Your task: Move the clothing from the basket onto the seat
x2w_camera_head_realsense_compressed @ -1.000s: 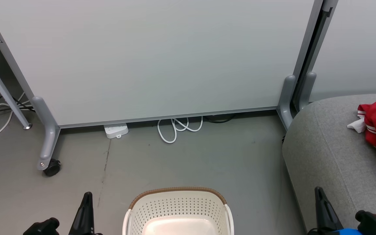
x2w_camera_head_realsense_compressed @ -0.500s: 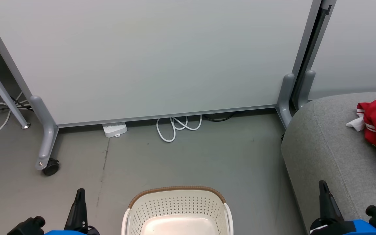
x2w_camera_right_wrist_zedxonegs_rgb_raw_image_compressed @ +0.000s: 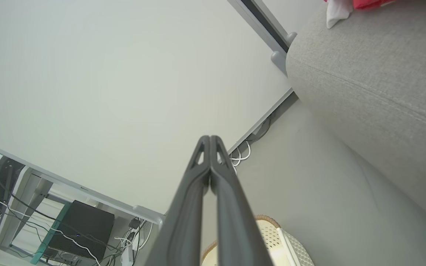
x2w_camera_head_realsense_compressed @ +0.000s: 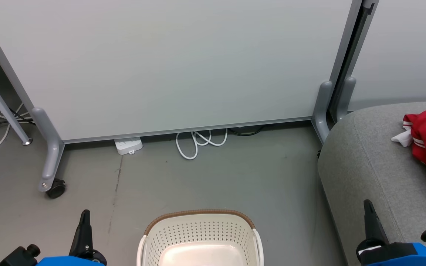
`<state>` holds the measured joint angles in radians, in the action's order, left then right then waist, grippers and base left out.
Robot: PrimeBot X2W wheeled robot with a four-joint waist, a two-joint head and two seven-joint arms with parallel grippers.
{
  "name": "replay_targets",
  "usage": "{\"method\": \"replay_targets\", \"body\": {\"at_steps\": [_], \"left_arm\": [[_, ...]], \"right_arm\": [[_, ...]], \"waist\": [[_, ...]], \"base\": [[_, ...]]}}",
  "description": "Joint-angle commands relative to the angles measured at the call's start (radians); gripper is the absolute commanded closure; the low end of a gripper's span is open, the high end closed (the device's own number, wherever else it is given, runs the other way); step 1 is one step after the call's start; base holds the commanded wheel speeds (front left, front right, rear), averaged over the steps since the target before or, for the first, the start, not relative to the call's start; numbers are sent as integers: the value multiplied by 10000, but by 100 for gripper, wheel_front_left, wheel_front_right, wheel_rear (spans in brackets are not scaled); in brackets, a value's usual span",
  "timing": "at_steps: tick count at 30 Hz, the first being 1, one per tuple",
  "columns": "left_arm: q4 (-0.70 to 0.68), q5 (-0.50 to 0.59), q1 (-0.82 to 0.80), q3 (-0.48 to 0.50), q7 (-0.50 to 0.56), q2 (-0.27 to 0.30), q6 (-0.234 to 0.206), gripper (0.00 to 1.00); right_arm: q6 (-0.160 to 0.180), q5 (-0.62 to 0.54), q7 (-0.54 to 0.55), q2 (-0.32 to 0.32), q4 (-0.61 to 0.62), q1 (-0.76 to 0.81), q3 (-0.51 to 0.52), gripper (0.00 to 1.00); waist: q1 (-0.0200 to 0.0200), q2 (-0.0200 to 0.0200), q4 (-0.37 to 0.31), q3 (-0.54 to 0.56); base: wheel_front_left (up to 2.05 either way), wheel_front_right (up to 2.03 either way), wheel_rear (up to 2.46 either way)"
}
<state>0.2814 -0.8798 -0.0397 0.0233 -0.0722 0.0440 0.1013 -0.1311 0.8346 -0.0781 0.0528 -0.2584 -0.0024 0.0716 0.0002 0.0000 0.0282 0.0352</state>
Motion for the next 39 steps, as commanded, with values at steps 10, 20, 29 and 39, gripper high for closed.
{"method": "replay_targets", "body": {"at_steps": [10, 20, 29, 39], "left_arm": [[-179, -1313, -388, 207, 331, 60, 107, 100], [-208, -2400, -473, 339, 618, 66, 153, 100], [-231, -3308, -553, 457, 850, 71, 177, 100], [-247, -4221, -609, 575, 1096, 75, 211, 100]], "right_arm": [[2, 1403, 353, -10, 130, -439, 104, 100], [2, 2557, 644, -14, 125, -588, 168, 100], [3, 3525, 882, -17, 119, -708, 220, 100], [3, 4491, 1135, -22, 114, -830, 275, 100]], "waist": [[-1, 0, -34, -43], [-1, 0, -69, -87], [-1, 0, -101, -127], [-1, 0, -135, -171]], "base": [[0, 0, 0], [0, 0, 0], [0, 0, 0], [0, 0, 0]]}}
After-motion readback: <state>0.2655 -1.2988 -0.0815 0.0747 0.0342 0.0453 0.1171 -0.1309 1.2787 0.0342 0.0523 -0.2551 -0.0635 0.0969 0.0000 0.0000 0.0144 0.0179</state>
